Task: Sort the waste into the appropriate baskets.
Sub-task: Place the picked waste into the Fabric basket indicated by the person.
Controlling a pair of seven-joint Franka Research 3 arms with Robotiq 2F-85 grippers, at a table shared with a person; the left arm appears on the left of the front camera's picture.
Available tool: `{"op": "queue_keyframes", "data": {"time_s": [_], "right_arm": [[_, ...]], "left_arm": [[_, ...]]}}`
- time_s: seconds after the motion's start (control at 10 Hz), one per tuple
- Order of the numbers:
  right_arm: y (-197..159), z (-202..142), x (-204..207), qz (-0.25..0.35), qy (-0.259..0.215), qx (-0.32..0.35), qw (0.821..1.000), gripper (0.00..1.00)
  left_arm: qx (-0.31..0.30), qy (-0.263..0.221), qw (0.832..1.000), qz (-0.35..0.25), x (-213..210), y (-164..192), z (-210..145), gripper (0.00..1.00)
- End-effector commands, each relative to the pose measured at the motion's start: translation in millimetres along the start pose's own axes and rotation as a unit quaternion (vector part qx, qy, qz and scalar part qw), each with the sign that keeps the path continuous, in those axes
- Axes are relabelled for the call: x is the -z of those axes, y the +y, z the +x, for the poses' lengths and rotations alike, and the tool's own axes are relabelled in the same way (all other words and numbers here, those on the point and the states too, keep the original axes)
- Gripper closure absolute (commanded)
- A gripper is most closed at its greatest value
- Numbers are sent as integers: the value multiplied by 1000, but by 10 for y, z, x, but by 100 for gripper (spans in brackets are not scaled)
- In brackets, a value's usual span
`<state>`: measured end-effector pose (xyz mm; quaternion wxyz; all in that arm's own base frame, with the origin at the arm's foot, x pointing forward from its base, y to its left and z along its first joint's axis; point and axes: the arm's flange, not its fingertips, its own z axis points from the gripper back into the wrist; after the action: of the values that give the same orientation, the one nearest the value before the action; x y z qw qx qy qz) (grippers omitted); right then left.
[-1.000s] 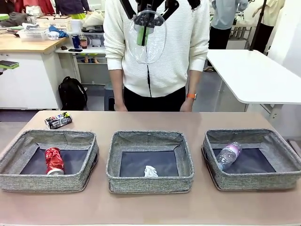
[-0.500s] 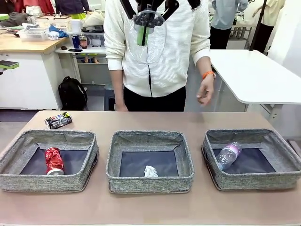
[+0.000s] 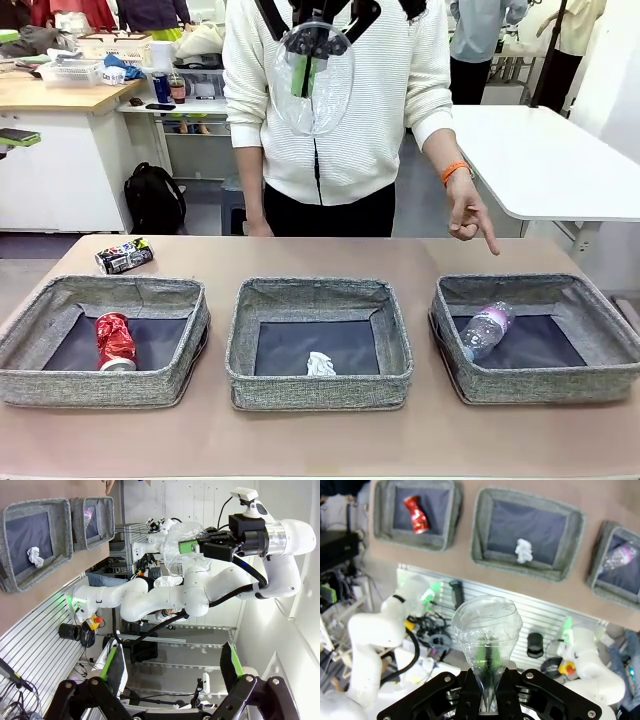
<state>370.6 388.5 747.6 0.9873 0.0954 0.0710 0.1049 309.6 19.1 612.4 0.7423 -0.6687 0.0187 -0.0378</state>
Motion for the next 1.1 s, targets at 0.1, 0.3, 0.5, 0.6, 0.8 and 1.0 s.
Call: {"op": "queue_keyframes", "data": {"time_s": [0.1,0.3,0.5,0.6,0.8,1.0], "right_arm": [[20,3,-37,4,-8,-1,1000,99],[20,3,-37,4,-8,-1,1000,99],[0,0,0,0,0,0,1000,99],[-65,-117,134,-41,12,-82,996,99],[-551,-358,604,-123,37,-148,981,99],[-1203,-590,1040,-141,50,-178,973,99]], "left_arm": [[9,2,1000,-11,13,-5,-23,0],[9,2,1000,-11,13,-5,-23,0],[9,2,1000,-11,13,-5,-23,0],[9,2,1000,-11,13,-5,-23,0],[9,2,1000,-11,13,-5,-23,0],[9,2,1000,-11,13,-5,-23,0]]}}
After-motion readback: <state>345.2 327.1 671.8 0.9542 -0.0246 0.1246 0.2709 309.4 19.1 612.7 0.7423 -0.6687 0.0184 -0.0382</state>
